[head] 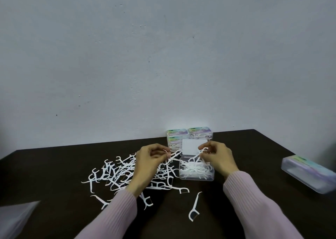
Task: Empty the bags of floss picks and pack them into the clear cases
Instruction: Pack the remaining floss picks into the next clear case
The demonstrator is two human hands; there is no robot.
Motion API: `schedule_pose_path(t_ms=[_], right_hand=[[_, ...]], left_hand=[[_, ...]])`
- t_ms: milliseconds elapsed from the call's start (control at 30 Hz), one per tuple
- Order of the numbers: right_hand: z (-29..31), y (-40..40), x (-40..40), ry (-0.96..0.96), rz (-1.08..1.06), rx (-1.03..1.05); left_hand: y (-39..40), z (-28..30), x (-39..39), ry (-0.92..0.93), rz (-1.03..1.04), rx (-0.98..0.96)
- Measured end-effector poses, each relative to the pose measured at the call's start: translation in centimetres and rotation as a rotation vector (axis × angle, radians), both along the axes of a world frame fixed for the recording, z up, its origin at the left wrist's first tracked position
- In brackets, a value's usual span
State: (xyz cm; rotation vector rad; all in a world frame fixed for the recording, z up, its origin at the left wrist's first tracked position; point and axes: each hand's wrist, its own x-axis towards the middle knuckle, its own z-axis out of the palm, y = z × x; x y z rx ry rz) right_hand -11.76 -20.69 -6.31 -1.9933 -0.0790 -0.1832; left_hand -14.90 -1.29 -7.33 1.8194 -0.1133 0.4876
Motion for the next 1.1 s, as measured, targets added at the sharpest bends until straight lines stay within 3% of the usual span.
schedule_pose_path(t_ms=[367, 533, 667, 767, 933, 1100], right_hand=[[0.6, -0.7, 0.0, 0.016, 0.038, 0.185], [0.2, -0.5, -0.1, -0.064, 0.045, -0.149], [0.5, -0.8, -0.5, -0.146, -0.075, -0.478], [0.9, -1.4, -0.6, -0.159, -0.094, -0.546], [0.8, -1.3, -0.5, 0.006, 0.092, -0.665], [0.9, -1.2, -0.7, -0.123, 0.082, -0.814]], left_hand=[[0.8, -0.1, 0.4, -0.027, 0.058, -0.021], [1.1, -0.1, 0.7, -0.024, 0.081, -0.117], [1.1, -0.1, 0.8, -0.006, 0.08, -0.224], [1.1, -0.3, 0.9, 0.004, 0.069, -0.242], [1.2, -0.4, 1.0, 0.009, 0.059, -0.232], [0.9, -0.4, 0.9, 0.02, 0.058, -0.21]])
